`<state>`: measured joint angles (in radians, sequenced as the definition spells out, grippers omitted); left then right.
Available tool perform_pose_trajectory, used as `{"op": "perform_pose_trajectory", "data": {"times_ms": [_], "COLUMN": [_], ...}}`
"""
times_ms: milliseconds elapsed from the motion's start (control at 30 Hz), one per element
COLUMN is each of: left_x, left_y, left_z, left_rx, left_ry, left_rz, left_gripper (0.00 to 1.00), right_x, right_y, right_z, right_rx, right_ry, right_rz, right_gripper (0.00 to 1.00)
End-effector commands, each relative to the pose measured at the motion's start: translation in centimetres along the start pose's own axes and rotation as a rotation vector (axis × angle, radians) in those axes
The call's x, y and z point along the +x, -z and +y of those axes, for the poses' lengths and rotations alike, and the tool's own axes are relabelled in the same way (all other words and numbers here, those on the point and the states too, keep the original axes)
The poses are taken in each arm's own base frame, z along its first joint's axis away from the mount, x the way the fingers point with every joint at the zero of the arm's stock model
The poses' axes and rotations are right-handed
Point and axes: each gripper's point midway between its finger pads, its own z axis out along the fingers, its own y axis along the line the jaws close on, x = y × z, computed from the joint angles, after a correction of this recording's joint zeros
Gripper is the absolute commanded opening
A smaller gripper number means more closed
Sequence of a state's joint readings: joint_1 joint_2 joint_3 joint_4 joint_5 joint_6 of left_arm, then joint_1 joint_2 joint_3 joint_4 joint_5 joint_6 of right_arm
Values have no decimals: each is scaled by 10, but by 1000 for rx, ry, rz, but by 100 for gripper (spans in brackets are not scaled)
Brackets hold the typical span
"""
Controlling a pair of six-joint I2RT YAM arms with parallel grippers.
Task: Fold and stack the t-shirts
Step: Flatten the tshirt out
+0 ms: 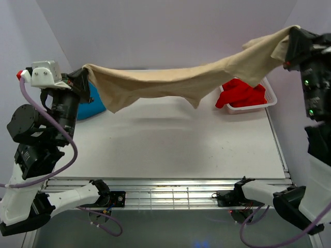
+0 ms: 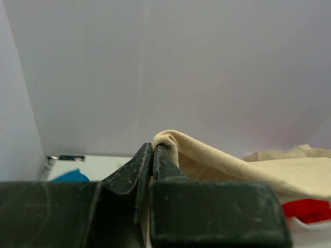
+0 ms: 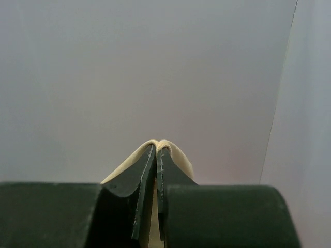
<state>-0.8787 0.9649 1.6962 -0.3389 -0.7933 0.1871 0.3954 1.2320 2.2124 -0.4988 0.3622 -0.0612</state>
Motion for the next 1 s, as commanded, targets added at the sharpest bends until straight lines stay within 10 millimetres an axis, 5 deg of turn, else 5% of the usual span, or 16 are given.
{"op": "perform_pose_trajectory", "data": {"times_ms": [0, 133, 333, 467, 633, 767, 800, 867, 933, 967], "left_x": [61, 53, 39, 58, 112, 166, 194, 207, 220, 187], "left_y": [28, 50, 47, 29, 5, -34, -61, -91, -130, -150], "left_z": [-19, -12, -13, -22, -45, -70, -51, -48, -23, -25], "left_rx": [133, 178, 176, 128, 99, 141, 81, 139, 91, 103], "left_ry": [85, 197, 197, 130, -20, -117, -133, -72, -57, -36], "left_rz": [218, 244, 246, 279, 332, 379, 431, 450, 447, 372], "left_gripper": [0, 0, 0, 0, 0, 0, 0, 0, 0, 0], "right_x": [-4, -10, 0, 17, 60, 119, 130, 158, 136, 155], "right_y": [38, 66, 62, 43, 8, -41, -51, -77, -99, -122], "right_z": [6, 12, 20, 22, 27, 36, 40, 52, 55, 57], "right_rx": [-98, -171, -198, -171, -129, -85, -90, -103, -92, -81], "right_ry": [-8, -44, -72, -74, -30, 13, 16, 22, 15, 57], "right_rz": [23, 38, 72, 101, 194, 295, 307, 339, 261, 276], "right_gripper": [8, 8, 8, 8, 8, 8, 8, 8, 8, 8]}}
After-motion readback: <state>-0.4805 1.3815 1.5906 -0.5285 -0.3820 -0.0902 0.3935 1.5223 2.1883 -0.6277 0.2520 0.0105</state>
